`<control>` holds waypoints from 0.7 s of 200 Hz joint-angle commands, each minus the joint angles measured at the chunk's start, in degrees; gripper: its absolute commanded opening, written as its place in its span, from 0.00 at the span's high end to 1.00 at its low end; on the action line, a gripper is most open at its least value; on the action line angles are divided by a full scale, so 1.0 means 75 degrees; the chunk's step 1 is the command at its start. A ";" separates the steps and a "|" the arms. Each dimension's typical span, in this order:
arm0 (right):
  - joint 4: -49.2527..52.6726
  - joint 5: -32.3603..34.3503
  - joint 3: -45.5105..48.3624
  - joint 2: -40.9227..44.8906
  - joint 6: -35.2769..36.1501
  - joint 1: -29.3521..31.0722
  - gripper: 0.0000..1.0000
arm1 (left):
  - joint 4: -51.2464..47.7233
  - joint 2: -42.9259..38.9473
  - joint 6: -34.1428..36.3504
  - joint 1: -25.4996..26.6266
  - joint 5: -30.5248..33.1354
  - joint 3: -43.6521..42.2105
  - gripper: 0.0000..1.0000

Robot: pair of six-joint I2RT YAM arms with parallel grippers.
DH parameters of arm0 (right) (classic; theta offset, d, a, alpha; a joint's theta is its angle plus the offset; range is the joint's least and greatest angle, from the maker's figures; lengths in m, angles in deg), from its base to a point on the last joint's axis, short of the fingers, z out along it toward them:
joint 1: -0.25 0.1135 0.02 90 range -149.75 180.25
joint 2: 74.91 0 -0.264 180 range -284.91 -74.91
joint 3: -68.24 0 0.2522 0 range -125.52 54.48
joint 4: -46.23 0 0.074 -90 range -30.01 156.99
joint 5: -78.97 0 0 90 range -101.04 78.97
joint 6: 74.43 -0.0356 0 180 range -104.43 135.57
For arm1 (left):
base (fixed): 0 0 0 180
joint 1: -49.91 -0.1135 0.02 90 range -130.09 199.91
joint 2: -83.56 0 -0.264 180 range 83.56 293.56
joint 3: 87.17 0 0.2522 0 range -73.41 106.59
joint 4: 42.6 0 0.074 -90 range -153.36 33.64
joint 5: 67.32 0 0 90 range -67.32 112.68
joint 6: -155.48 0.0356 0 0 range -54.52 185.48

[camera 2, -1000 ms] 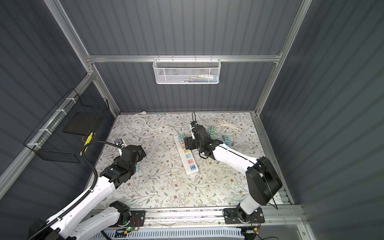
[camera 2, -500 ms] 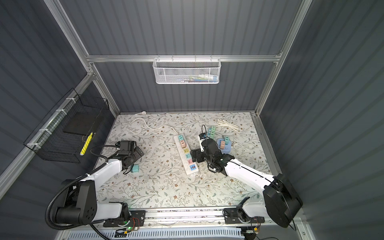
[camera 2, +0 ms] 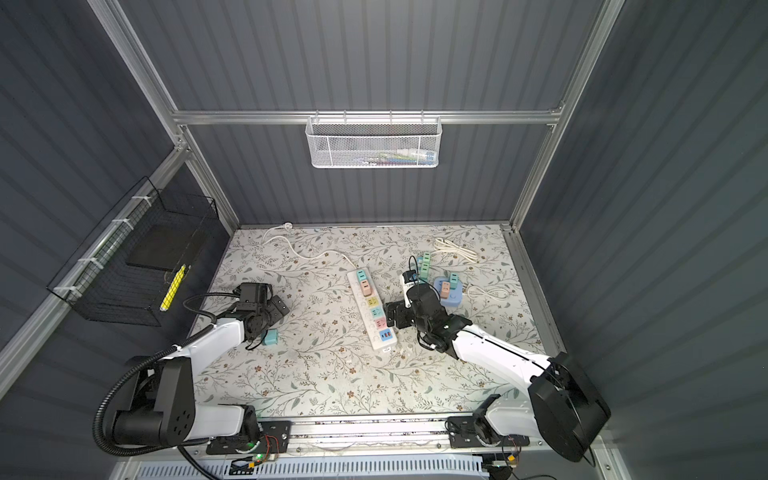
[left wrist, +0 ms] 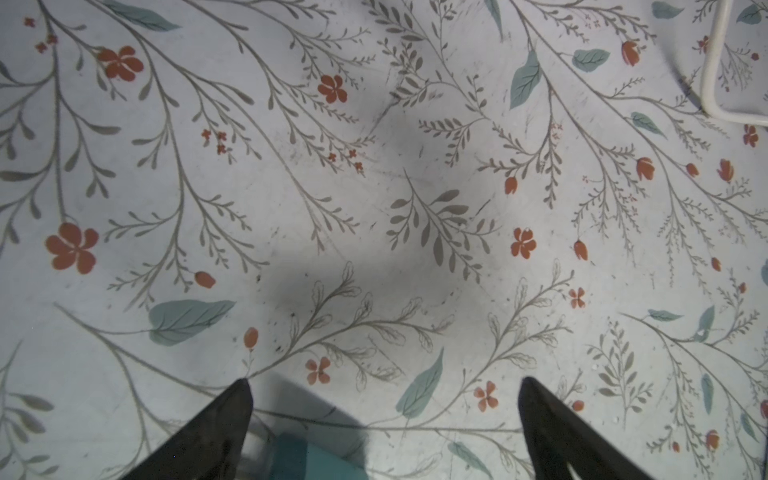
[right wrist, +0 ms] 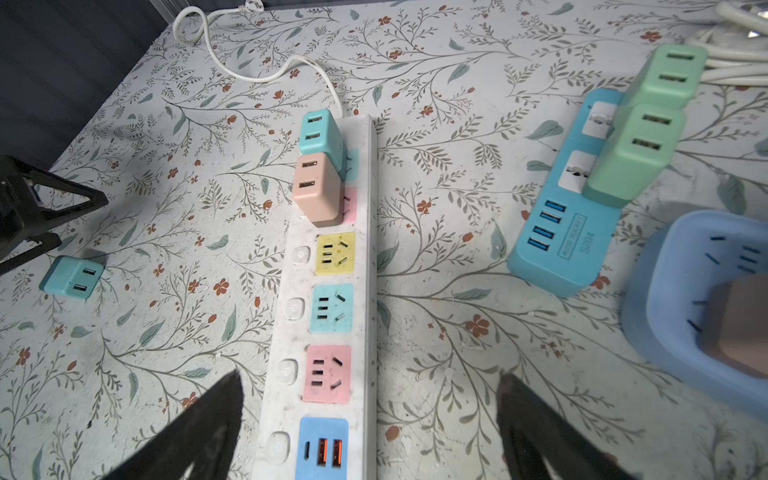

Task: Insert the plug
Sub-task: 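Lower the left gripper and grasp the small teal adapter on the table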

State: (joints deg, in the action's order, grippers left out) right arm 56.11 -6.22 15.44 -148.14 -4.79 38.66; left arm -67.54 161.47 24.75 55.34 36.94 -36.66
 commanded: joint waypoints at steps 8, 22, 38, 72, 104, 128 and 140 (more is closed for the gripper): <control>-0.0125 0.0132 0.0049 0.0030 -0.0051 0.0030 0.05 | -0.0133 -0.0110 0.0109 -0.0044 -0.0190 -0.0270 0.00; -0.0135 0.0222 0.0073 0.0094 -0.0039 0.0026 0.05 | -0.0085 -0.0015 0.0181 -0.0045 -0.0358 -0.0236 0.01; -0.0110 0.0329 0.0093 0.0130 0.0001 0.0026 0.05 | -0.0040 0.0115 0.0169 -0.0045 -0.0551 -0.0214 0.01; -0.0168 0.0661 0.0212 0.0295 0.0014 0.0012 0.04 | 0.0016 0.0228 -0.0030 -0.0045 -0.0805 -0.0265 0.03; -0.0144 0.0735 0.0226 0.0349 -0.0014 0.0017 0.04 | 0.0011 0.0064 -0.0192 -0.0033 -0.1148 -0.0431 0.05; -0.0131 0.0701 0.0232 0.0399 -0.0036 0.0011 0.03 | -0.0024 -0.0149 -0.0253 0.0074 -0.1382 -0.0607 0.06; -0.0151 0.0681 0.0243 0.0418 -0.0045 0.0015 0.03 | -0.0160 -0.0243 -0.0299 0.0202 -0.1398 -0.0646 0.06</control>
State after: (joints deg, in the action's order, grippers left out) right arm 55.43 -1.80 16.64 -146.13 -4.90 38.66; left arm -66.17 161.18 24.07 55.54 29.44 -39.85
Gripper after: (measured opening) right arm 0.968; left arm 0.945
